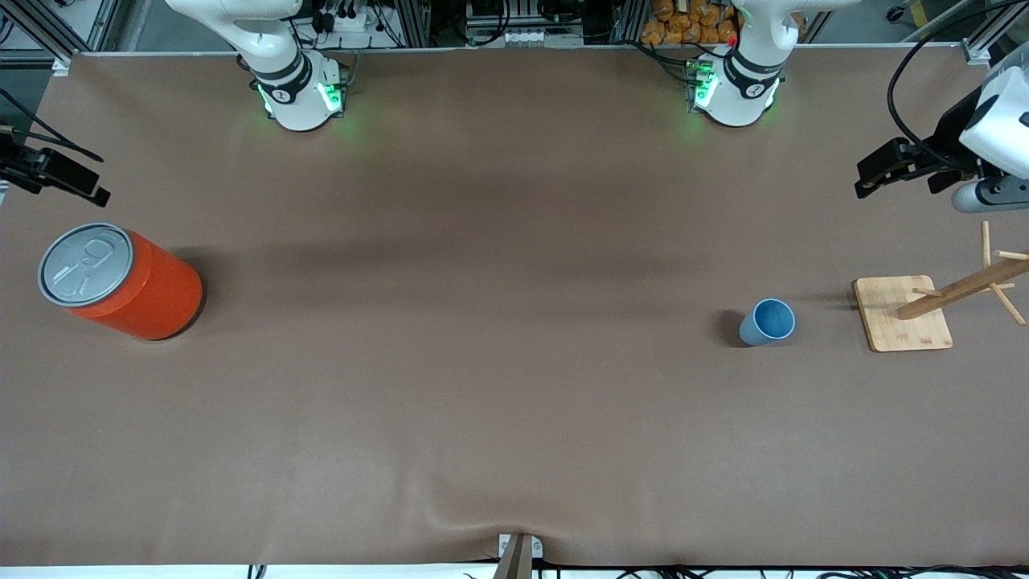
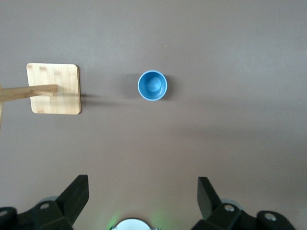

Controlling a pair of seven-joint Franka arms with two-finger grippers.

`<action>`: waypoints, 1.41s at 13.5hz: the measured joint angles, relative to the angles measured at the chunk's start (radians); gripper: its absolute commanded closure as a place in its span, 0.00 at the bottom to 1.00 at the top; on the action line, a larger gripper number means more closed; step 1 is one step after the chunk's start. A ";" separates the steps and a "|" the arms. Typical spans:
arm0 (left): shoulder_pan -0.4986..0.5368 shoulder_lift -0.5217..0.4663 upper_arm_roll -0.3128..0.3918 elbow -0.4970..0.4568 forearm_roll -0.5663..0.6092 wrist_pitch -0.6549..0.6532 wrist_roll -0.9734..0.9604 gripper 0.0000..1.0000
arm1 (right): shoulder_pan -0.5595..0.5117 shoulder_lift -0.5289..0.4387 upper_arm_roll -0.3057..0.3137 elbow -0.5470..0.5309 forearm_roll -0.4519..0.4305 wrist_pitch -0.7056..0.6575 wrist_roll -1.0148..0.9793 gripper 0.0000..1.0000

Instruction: Flip cup

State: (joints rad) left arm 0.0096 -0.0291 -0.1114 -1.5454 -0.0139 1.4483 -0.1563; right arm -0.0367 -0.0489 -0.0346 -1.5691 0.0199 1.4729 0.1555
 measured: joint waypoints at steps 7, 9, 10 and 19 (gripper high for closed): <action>-0.011 -0.019 -0.003 -0.010 0.039 -0.008 0.016 0.00 | 0.014 0.000 0.004 0.000 0.000 0.009 -0.031 0.00; -0.013 -0.024 -0.009 -0.013 0.048 -0.004 0.016 0.00 | 0.016 0.000 0.004 0.000 0.000 0.010 -0.043 0.00; -0.013 -0.024 -0.009 -0.014 0.048 -0.002 0.016 0.00 | 0.016 0.000 0.004 0.000 0.000 0.010 -0.046 0.00; -0.008 -0.005 -0.003 0.001 0.011 0.037 0.017 0.00 | 0.017 0.005 0.004 -0.002 0.000 0.012 -0.048 0.00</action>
State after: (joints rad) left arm 0.0012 -0.0339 -0.1146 -1.5446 -0.0029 1.4856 -0.1388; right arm -0.0201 -0.0441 -0.0305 -1.5709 0.0195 1.4853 0.1070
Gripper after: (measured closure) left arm 0.000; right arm 0.000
